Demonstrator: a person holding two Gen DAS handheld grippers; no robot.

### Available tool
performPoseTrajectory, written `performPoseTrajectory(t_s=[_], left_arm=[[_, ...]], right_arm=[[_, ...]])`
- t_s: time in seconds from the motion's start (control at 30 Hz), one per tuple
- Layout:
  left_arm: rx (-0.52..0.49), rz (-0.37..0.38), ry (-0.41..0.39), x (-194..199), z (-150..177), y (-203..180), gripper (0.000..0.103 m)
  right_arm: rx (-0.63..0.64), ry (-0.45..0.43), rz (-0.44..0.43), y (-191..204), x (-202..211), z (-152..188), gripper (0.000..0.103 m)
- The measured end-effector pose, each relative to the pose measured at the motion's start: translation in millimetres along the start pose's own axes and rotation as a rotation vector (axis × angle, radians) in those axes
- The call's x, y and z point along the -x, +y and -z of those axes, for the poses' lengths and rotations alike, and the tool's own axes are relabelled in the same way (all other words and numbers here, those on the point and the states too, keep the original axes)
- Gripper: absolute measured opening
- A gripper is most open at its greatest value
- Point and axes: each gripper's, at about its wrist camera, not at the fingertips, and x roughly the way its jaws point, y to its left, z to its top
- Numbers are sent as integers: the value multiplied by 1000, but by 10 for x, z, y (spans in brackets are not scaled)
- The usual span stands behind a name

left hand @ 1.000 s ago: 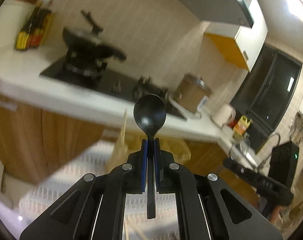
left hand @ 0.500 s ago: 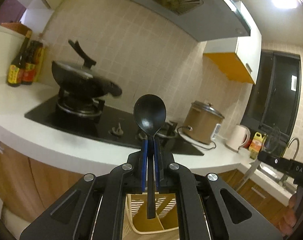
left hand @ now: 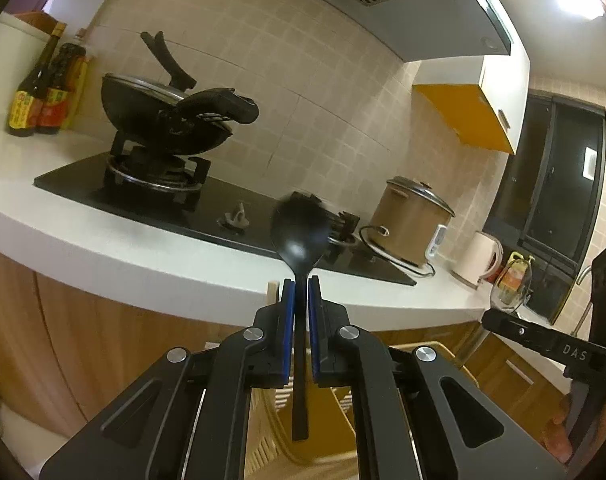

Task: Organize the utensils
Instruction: 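Open the left tool over the basket while the right tool opens, releasing both spoons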

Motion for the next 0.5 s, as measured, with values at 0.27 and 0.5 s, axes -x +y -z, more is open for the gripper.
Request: performPoseTrajectory(t_s=[0.27,0.5], left_arm=[[16,30,29,374,-82,3,31],[31,47,80,854,-173,-29,39]], right_arm=[[-86,76,-52,-114,175,83,19],[-153,89,-76,-110,500,105,42]])
